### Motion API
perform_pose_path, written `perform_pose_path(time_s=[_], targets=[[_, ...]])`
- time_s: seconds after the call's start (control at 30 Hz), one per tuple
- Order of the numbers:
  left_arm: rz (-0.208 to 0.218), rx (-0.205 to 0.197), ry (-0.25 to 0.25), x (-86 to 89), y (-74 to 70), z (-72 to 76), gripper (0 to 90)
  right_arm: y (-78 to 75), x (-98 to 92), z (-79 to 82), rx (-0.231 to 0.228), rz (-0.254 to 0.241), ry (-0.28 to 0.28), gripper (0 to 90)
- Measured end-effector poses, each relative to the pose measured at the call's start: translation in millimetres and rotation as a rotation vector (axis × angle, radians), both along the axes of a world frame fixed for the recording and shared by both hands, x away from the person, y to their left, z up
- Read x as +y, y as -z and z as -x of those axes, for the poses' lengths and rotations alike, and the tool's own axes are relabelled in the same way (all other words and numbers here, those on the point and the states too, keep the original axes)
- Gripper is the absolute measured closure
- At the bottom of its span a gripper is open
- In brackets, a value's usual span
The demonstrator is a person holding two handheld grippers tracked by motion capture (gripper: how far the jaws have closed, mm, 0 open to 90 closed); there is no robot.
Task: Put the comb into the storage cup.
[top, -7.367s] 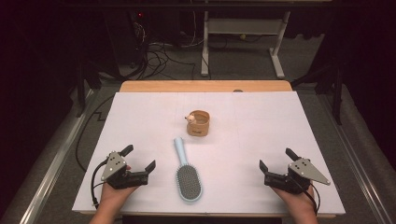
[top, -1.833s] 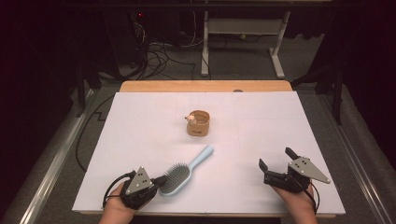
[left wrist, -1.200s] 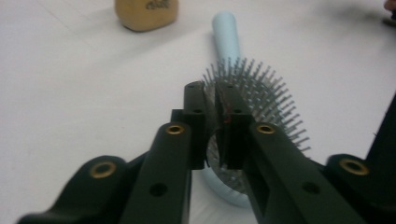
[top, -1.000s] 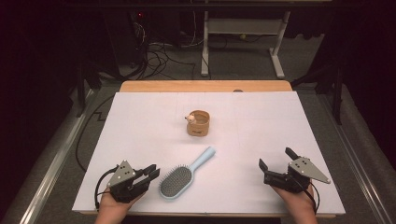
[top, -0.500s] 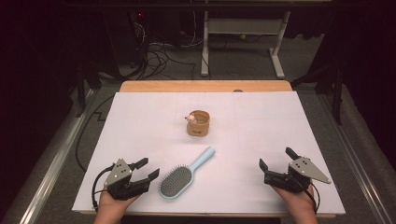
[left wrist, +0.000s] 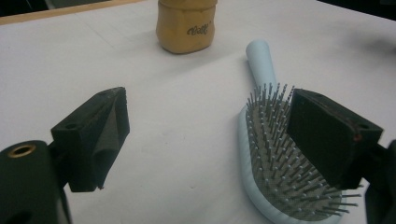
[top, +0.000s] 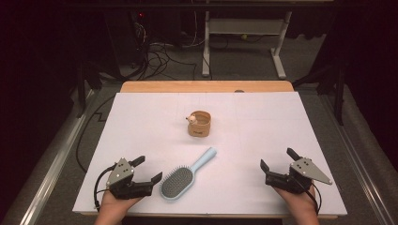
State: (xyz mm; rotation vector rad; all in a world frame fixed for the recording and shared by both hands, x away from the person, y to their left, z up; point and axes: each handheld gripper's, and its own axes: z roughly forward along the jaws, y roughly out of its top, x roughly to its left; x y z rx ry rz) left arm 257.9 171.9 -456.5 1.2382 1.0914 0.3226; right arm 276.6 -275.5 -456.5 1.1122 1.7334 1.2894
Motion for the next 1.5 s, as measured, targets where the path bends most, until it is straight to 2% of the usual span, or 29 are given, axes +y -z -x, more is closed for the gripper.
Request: perform_pose_path(time_s=[0.1,0.17,0.23,0.47,0.67,0.8,1.0,1.5], targets=[[0.001,0.007,0.000,-0.4,0.6,-1.8,6.1,0.1,-0.2,-0.2,0.000,-0.001,0.000,0.1],[0.005,0.006,0.000,-1.4,1.2,-2.1,3.7,0.2,-0.3,-0.3,0.001,-0.001,0.001,0.1],[0.007,0.017,0.017,-2.8,1.5,-2.4,0.3,0.3,-0.2,-0.3,0.002,-0.002,0.002,0.1],[-0.023,0.026,0.047,-10.2,2.8,0.5,0.2,0.6,0.2,-0.5,0.005,-0.005,0.000,0.1],[-0.017,0.046,0.051,-10.3,1.6,0.3,0.2,0.9,0.2,-0.7,0.007,-0.005,0.001,0.1],[-0.044,0.049,0.069,-14.9,1.1,2.8,0.2,1.1,0.5,-1.2,0.006,-0.003,0.000,0.1],[-0.065,0.089,0.089,-20.0,4.4,3.7,0.2,0.9,0.2,-0.8,0.006,-0.002,-0.001,0.1],[-0.133,0.144,0.147,-37.2,11.8,10.2,0.2,0.7,0.5,-0.8,0.005,0.001,-0.001,0.1]])
